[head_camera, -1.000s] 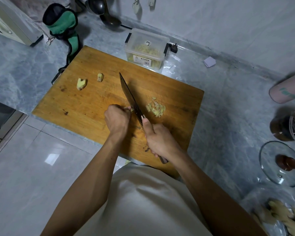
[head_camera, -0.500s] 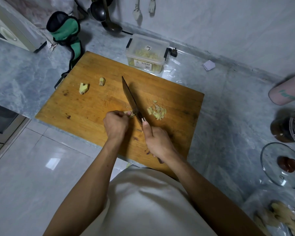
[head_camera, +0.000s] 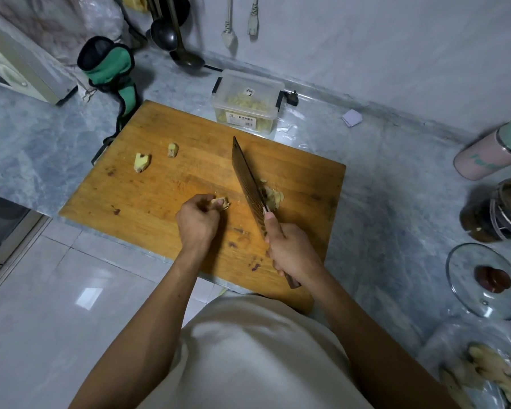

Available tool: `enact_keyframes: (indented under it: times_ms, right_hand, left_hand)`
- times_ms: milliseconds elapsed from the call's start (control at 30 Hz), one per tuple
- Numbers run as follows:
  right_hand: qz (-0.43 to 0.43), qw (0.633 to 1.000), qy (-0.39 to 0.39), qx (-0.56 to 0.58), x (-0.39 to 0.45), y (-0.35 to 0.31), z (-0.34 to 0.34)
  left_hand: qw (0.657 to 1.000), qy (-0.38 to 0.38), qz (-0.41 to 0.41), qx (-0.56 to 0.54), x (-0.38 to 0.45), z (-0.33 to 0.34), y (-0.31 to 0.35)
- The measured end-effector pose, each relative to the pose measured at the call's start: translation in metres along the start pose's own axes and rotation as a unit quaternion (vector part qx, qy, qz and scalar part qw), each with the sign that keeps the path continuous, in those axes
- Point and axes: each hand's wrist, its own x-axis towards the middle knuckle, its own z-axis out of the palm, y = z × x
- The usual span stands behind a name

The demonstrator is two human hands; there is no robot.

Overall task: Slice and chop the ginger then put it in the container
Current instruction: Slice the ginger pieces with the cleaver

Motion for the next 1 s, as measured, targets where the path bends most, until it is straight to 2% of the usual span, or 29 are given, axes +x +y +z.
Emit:
enact_keyframes:
  times_ms: [300, 567, 1000]
  right_hand:
    - [-0.017, 0.999, -0.044, -0.005, -0.005, -0.007, 0.011]
    - [-0.031, 0.998, -0.050, -0.017, -0.007, -0.006, 0.011]
    - [-0.071, 0.993, -0.055, -0.072, -0.003, -0.011, 0.011]
  left_hand:
    - [0.999, 0.033, -0.011, 0.017, -0.001, 0.008, 0.006]
    - [0.998, 0.045, 0.021, 0.040, -0.005, 0.012, 0.003]
    - [0.998, 0.051, 0.008, 0.033, -0.005, 0.015, 0.004]
